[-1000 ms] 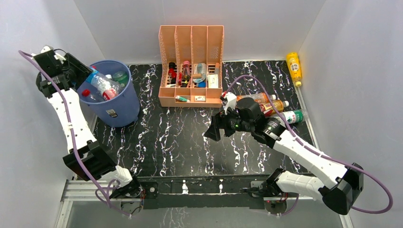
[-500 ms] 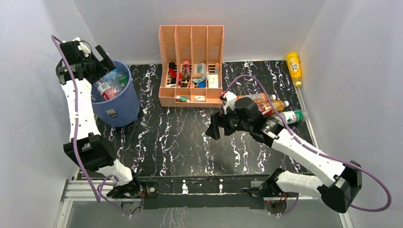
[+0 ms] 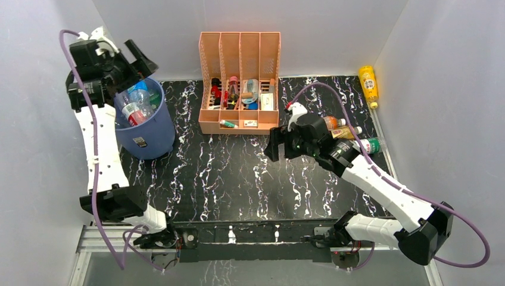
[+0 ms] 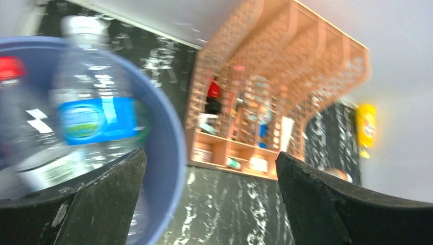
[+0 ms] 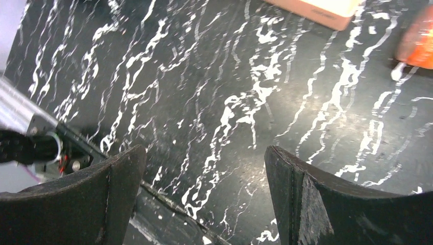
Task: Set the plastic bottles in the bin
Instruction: Pick up the plastic bottle at the center of the board.
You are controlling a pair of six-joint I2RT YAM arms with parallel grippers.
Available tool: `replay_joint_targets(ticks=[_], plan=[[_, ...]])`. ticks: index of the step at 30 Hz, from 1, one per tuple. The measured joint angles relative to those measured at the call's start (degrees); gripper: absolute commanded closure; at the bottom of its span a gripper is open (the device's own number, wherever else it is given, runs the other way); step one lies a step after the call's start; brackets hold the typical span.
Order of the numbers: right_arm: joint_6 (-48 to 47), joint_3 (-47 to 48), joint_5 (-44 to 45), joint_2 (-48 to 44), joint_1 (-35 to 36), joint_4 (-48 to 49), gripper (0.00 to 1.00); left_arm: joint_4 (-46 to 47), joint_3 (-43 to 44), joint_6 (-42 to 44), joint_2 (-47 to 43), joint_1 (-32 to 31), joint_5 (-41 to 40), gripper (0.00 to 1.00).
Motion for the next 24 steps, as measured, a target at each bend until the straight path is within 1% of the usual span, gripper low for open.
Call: replay_joint_targets(ticks=[3,5,7,9,12,13,14,16,18,20,24], plan=[[0.7,1.7,1.1,1.3,-3.6,-1.1,0.02,0.6,0.6,-0.6,-0.3,-5.5,3.1,0.02],[0.9,1.9,1.6,1.7,-7.6,-1.9,0.02,0.4,1.4,-0.6,0.1,-11.2,3.9,0.02],[1.0,1.9,2.0,1.6,-12.3,-3.1,0.02,0.4,2.1,-0.5,0.5,-18.3,3.5,0.02],[1.2,1.8,2.8,1.6,-17.6,-3.8,0.02,0.2,2.1,-0.4,0.9,-26.3,2.2,0.02],[1.7,1.0,4.8,1.6,-23.8,-4.3,0.02,0.2,2.1,-0.3,2.0,-36.4,-1.0,0.02],[2.0,0.5,5.5,1.6,-25.7,-4.5,0.02,0.2,2.1,-0.2,2.5,-38.2,-2.5,0.02],[2.3,0.2,6.3,1.6,-27.4,-5.0,0.02,0.2,1.9,-0.1,3.1,-42.3,-3.7,0.02],[3.3,-0.3,8.4,1.8,-30.7,-6.3,0.02,0.5,0.6,0.0,4.0,-47.5,-6.7,0.02],[4.8,-0.4,10.5,2.8,-34.0,-7.5,0.02,1.0,-1.8,0.0,4.7,-51.2,-9.0,0.02],[6.3,-0.4,11.8,4.3,-37.4,-8.3,0.02,1.6,-4.7,-0.2,5.0,-53.5,-10.5,0.02],[8.9,-1.0,13.2,7.6,-43.6,-8.5,0.02,2.5,-10.8,-0.4,5.1,-54.9,-13.0,0.02]])
